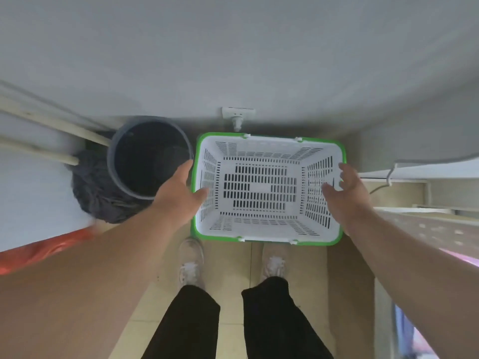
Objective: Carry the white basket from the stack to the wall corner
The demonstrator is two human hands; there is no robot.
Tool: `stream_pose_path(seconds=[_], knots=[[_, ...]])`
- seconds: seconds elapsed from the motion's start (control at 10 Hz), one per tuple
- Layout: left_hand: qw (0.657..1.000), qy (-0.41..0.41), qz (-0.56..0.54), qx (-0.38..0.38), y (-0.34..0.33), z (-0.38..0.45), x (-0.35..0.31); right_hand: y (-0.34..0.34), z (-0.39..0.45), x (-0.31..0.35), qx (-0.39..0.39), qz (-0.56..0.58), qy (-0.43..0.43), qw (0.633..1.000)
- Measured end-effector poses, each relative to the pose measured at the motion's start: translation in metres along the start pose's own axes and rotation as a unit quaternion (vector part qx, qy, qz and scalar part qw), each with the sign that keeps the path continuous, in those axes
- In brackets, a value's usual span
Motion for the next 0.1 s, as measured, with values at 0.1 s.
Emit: stream_pose_path(seconds=[0.1], knots=[[0.997,-0.07,-0.035,-0.019,0.0644,-0.0467,-0.0472,0.0333,-0.0583,0.0643,0.064,0.083,0.063,0.992]])
Point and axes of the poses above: each hand's wrist, its own z-axis towards the middle knuckle, its own y-axis out of the back of the hand, x = y × z, the point moved 10 cm from there along z, towards the middle knuckle, and after that the axes turned 8 degrees about -x, right-handed, at the moved point
